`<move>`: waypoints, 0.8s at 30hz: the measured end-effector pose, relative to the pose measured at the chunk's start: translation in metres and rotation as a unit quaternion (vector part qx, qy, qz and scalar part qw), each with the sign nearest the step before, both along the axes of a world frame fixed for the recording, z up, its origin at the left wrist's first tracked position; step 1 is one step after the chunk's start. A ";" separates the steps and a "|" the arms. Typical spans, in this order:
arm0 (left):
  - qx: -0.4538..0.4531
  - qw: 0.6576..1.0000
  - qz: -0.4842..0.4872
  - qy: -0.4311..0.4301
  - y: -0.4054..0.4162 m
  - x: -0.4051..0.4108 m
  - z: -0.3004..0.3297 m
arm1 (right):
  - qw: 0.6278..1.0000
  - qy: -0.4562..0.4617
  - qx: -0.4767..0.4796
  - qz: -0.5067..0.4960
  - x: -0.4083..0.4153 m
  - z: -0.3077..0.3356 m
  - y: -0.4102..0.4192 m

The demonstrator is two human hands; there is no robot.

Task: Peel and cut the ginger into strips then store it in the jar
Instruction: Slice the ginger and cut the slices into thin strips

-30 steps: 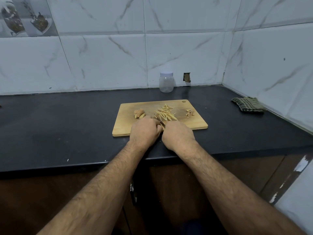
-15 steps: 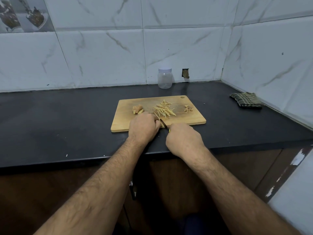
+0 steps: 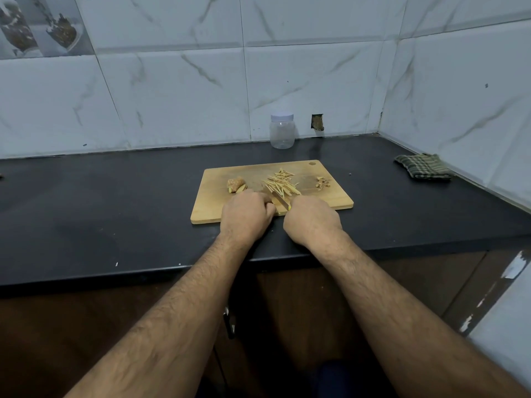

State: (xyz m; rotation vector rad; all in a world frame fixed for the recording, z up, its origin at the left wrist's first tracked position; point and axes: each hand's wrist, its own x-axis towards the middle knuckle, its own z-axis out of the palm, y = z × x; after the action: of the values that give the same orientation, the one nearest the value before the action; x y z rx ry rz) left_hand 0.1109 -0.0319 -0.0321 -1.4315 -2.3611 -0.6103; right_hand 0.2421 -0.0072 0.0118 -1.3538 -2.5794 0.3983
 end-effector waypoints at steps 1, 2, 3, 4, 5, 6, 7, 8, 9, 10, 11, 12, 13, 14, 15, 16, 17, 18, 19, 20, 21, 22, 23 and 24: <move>-0.001 1.000 0.002 -0.007 0.000 0.000 0.000 | 1.000 0.004 0.001 0.001 0.000 -0.001 0.000; 0.000 1.000 0.003 -0.014 0.000 -0.001 -0.001 | 1.000 0.010 0.002 0.002 0.000 -0.002 0.000; 0.001 1.000 0.005 -0.020 -0.001 -0.002 -0.001 | 1.000 0.015 0.002 0.002 0.000 -0.003 0.000; 0.003 1.000 0.006 -0.026 -0.001 -0.003 -0.001 | 1.000 0.020 0.001 0.002 0.000 -0.005 -0.001; 0.003 1.000 0.008 -0.030 -0.002 -0.003 -0.001 | 1.000 0.024 0.000 0.003 0.001 -0.005 -0.002; 0.004 0.999 0.009 -0.034 -0.002 -0.002 -0.001 | 1.000 0.029 -0.001 0.003 0.001 -0.007 -0.003; 0.005 0.999 0.010 -0.037 -0.003 -0.002 0.000 | 0.999 0.035 0.000 0.002 0.001 -0.008 -0.003; 0.007 0.999 0.011 -0.041 -0.004 -0.001 0.000 | 0.999 0.040 0.002 0.002 0.001 -0.009 -0.003; 0.010 0.999 0.013 -0.045 -0.005 0.000 0.001 | 0.999 0.044 0.005 0.002 0.001 -0.010 -0.003; 0.012 0.999 0.015 -0.048 -0.005 0.000 0.001 | 0.999 0.046 0.008 0.004 0.001 -0.010 -0.004; 0.014 0.998 0.015 -0.053 -0.006 0.000 0.001 | 0.999 0.045 0.010 0.006 0.001 -0.010 -0.004; 0.016 0.998 0.015 -0.058 -0.006 -0.001 0.002 | 0.999 0.041 0.011 0.008 0.000 -0.009 -0.003; 0.019 0.998 0.015 -0.062 -0.005 -0.001 0.001 | 0.999 0.035 0.013 0.011 0.000 -0.009 -0.003; 0.022 0.998 0.015 -0.064 -0.005 -0.001 0.001 | 0.999 0.027 0.016 0.014 -0.001 -0.009 -0.002; 0.025 0.997 0.016 -0.065 -0.005 -0.001 0.001 | 0.999 0.021 0.019 0.015 -0.002 -0.008 -0.001; 0.028 0.997 0.018 -0.065 -0.004 -0.001 0.001 | 1.000 0.016 0.020 0.013 -0.002 -0.007 0.001; 0.030 0.997 0.020 -0.066 -0.004 -0.001 0.001 | 1.000 0.012 0.020 0.011 -0.003 -0.006 0.003; 0.031 0.997 0.023 -0.067 -0.004 0.000 0.002 | 1.000 0.008 0.021 0.008 -0.004 -0.005 0.005; 0.034 0.997 0.028 -0.069 -0.005 0.000 0.001 | 1.000 0.005 0.021 0.004 -0.005 -0.004 0.008; 0.039 0.996 0.035 -0.070 -0.005 0.000 0.001 | 1.000 0.004 0.022 -0.001 -0.006 -0.003 0.011; 0.043 0.996 0.044 -0.071 -0.006 0.000 0.001 | 1.000 0.004 0.022 -0.008 -0.007 -0.001 0.014; 0.046 0.995 0.054 -0.072 -0.006 0.000 0.001 | 1.000 0.005 0.021 -0.014 -0.008 0.000 0.017; 0.051 0.994 0.064 -0.073 -0.007 0.000 0.001 | 1.000 0.007 0.021 -0.017 -0.009 0.000 0.019; 0.058 0.992 0.075 -0.077 -0.008 0.000 0.001 | 1.000 0.009 0.022 -0.016 -0.010 0.000 0.020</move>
State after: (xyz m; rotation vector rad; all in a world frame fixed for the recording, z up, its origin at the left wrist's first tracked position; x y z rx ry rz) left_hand 0.1108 -0.0401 -0.0306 -1.1832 -2.4773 -0.8297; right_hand 0.2318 0.0127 0.0118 -1.3701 -2.5331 0.3446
